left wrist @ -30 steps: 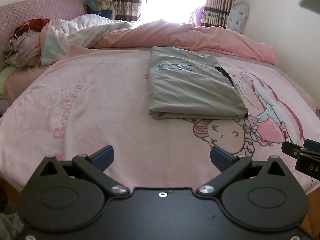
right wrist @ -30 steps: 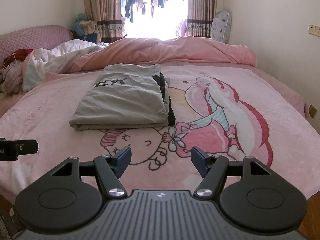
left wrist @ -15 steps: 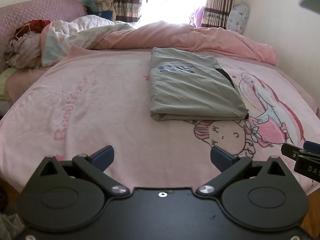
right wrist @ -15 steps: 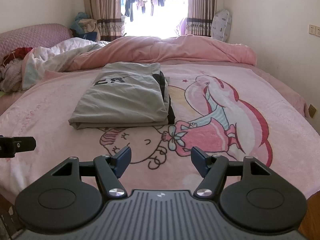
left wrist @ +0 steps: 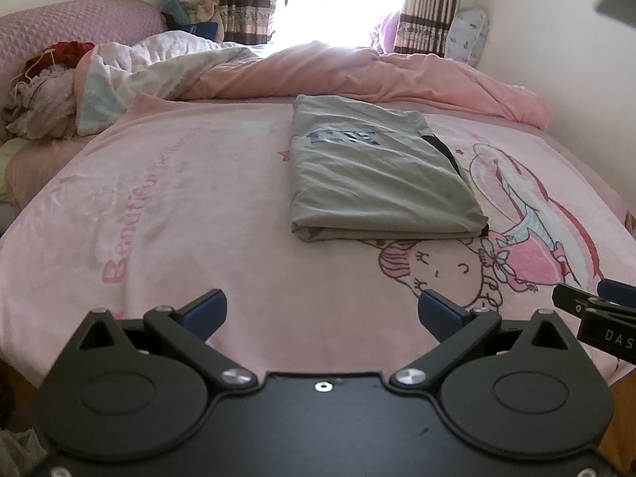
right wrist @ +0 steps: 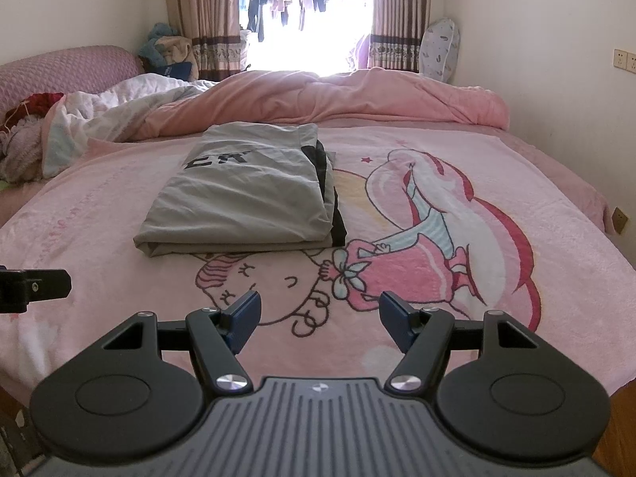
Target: Fold large clothes
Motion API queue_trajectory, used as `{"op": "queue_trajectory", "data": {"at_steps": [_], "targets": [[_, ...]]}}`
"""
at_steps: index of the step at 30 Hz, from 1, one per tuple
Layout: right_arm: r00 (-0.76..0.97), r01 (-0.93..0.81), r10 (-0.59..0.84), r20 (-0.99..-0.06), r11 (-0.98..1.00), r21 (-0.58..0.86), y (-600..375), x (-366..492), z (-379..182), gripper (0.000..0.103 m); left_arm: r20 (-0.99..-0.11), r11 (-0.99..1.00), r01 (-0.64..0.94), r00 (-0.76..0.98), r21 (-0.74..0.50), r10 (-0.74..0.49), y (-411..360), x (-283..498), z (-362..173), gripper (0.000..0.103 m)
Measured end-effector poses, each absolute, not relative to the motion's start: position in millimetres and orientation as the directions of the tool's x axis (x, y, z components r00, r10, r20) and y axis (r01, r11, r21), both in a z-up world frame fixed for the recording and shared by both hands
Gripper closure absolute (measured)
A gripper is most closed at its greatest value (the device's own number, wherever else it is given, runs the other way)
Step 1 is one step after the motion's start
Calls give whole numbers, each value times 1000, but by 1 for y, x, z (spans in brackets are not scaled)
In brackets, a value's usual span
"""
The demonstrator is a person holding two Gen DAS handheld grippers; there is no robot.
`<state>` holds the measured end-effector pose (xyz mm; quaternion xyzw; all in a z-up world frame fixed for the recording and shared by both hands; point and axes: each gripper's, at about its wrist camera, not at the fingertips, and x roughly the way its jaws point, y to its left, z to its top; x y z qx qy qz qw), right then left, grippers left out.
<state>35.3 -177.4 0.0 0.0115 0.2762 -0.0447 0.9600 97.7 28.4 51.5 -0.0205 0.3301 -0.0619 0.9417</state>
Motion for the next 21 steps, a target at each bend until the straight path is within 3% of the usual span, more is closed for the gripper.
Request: {"op": "queue_trajectory", "data": {"at_steps": [21], "targets": [[825,96,-79,-559,995,1,-182,43,-9,23,-643,992,98,755,-76,-124,25,108,45,0]]}}
